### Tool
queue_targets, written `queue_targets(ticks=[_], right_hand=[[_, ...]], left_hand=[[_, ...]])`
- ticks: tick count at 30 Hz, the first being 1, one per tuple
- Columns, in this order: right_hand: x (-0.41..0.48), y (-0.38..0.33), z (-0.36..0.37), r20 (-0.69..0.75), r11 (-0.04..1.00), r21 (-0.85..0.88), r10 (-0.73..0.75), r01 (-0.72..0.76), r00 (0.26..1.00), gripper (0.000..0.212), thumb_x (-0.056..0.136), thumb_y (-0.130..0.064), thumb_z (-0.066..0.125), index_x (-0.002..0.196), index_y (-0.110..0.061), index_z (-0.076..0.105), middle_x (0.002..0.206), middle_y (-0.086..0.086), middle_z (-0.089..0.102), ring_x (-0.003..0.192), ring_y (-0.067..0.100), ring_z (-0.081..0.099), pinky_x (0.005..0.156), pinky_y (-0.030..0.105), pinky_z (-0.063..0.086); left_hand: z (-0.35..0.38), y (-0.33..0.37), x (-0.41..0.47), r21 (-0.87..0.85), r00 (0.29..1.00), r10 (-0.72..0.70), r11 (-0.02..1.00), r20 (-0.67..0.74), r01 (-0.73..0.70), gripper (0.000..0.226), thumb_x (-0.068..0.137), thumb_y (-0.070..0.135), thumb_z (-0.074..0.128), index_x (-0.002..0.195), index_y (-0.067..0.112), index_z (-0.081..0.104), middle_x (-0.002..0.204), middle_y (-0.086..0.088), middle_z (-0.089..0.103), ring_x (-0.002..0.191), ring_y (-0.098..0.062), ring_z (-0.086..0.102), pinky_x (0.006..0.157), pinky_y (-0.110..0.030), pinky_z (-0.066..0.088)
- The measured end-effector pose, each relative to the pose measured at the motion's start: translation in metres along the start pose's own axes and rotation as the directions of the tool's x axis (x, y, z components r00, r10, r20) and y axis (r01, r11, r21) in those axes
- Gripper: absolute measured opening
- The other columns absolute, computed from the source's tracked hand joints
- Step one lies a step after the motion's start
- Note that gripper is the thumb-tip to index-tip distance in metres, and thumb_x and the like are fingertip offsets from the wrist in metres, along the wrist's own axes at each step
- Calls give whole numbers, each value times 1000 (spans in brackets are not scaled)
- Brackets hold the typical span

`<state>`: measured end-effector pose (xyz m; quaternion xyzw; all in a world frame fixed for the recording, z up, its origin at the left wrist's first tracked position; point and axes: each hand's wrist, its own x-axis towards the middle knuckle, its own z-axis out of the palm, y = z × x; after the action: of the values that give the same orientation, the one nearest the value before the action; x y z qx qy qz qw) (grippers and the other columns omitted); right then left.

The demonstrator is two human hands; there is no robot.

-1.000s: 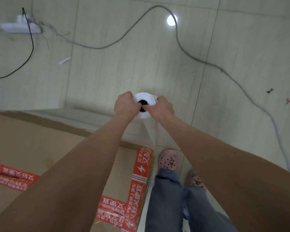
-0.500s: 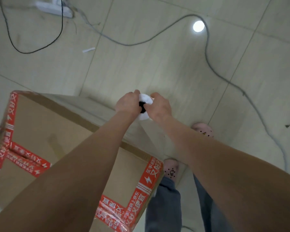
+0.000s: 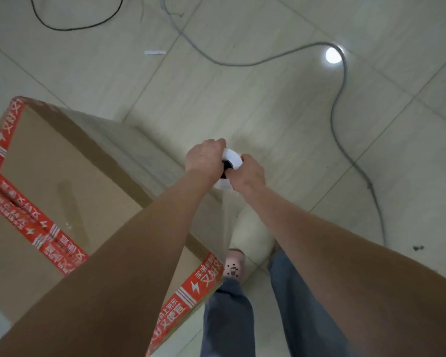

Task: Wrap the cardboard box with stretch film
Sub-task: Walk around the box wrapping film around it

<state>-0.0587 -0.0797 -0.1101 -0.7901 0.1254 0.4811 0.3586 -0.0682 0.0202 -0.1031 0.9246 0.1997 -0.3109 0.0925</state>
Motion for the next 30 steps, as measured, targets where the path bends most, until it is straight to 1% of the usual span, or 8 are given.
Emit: queue_targets(ticks=[3, 8, 12, 15, 17, 22, 25, 30], right_hand=[[4, -13, -3, 8, 992, -85, -88, 88, 996, 36, 84, -22, 64, 117, -13, 54, 110, 6, 62, 96, 26, 59, 74, 29, 44], [6, -37, 0, 86, 975, -115, -182, 191, 979, 58, 85, -26, 67, 136, -10, 43, 126, 9, 58, 113, 27, 56, 90, 32, 45], [15, -54, 12, 170, 973, -167, -132, 160, 977, 49, 90, -36, 60, 130, -12, 46, 124, 8, 58, 109, 26, 56, 75, 25, 37], [21, -67, 19, 179, 962, -194, -158, 193, 971, 45, 94, -35, 56, 130, -9, 46, 125, 10, 57, 110, 27, 56, 75, 25, 36], [24, -77, 21, 170, 954, -233, -150, 188, 974, 43, 95, -31, 54, 129, -7, 47, 125, 11, 57, 111, 28, 56, 75, 26, 37], [29, -95, 28, 167, 931, -334, -100, 151, 981, 34, 93, -18, 51, 124, -3, 50, 124, 13, 58, 111, 30, 56, 74, 28, 37], [31, -100, 29, 190, 925, -352, -78, 142, 979, 35, 91, -17, 51, 124, -4, 49, 122, 13, 58, 108, 29, 56, 72, 28, 38], [41, -108, 31, 203, 931, -341, -63, 131, 977, 36, 85, -26, 59, 117, -11, 54, 100, 3, 60, 85, 21, 58, 60, 27, 40]], left_hand=[[-1, -14, 1, -204, 985, -171, 965, -8, 166, 24, 82, 13, 56, 106, 9, 54, 104, -13, 61, 94, -33, 58, 65, -33, 38], [-5, -37, 2, -441, 892, -450, 794, 37, 418, 26, 84, 21, 63, 105, 7, 55, 107, -15, 62, 100, -32, 58, 68, -30, 38], [-6, -53, 9, -635, 771, -621, 540, 142, 552, 38, 82, 27, 65, 113, 7, 56, 112, -14, 62, 98, -32, 64, 79, -37, 56], [-13, -63, 15, -712, 734, -625, 387, 265, 586, 39, 85, 27, 66, 115, 4, 56, 106, -11, 62, 79, -31, 70, 74, -42, 59], [-17, -69, 16, -695, 760, -591, 426, 271, 579, 36, 84, 30, 66, 109, 6, 56, 103, -11, 63, 77, -30, 69, 76, -40, 59], [-22, -73, 18, -450, 877, -470, 765, 98, 461, 40, 87, 29, 61, 121, 11, 49, 115, -14, 61, 107, -34, 57, 80, -36, 46], [-32, -75, 23, -358, 936, -348, 869, 50, 342, 50, 88, 17, 58, 135, 19, 43, 123, -9, 57, 113, -31, 55, 81, -35, 45], [-44, -76, 43, -113, 991, -126, 985, 43, 130, 47, 85, 11, 57, 130, 21, 50, 121, -5, 54, 107, -28, 57, 77, -35, 47]])
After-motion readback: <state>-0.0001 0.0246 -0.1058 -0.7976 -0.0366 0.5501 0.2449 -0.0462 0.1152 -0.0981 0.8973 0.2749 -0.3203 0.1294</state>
